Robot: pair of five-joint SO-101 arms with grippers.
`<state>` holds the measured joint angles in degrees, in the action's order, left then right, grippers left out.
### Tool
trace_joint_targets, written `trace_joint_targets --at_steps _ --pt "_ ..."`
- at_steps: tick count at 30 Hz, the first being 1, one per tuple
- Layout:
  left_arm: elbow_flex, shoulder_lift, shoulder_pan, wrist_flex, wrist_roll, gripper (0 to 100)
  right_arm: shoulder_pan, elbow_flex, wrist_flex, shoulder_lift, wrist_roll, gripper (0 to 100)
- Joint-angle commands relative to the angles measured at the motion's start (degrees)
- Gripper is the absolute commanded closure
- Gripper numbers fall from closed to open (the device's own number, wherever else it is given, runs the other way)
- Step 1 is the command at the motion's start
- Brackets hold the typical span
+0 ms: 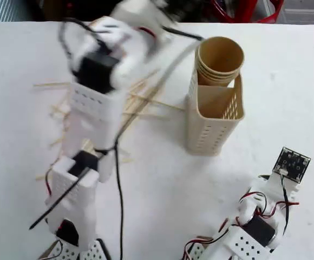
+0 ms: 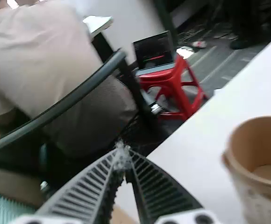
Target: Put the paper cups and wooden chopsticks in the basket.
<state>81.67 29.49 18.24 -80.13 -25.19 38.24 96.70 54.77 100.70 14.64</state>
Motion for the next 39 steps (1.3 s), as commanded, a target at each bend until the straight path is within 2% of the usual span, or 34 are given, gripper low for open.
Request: trace_joint_targets --at_steps 1,4,7,12,16,28,39 --pt "-1.9 3.3 -14.2 3.5 0.8 98 0.4 0.4 -0.6 -0.4 0.7 97.8" --pt "-7.4 9.9 -20.0 11.6 0.9 98 0.4 0.4 -0.6 -0.4 0.7 97.8" --pt "-10.5 17.5 -22.5 20.2 0.8 98 0.4 0.4 -0.6 -0.4 0.7 97.8" --pt "-10.7 29.8 -22.4 38.1 0.8 98 0.4 0.4 -0.6 -0.4 0.7 97.8" --pt "-10.7 34.9 -21.1 44.0 0.6 98 0.4 0.4 -0.6 -0.4 0.7 97.8" --pt "-10.8 42.0 -21.1 44.5 0.8 98 0.4 0.4 -0.6 -0.4 0.7 97.8" --pt "-10.8 41.8 -20.9 33.3 0.8 98 0.4 0.4 -0.6 -0.4 0.7 97.8"
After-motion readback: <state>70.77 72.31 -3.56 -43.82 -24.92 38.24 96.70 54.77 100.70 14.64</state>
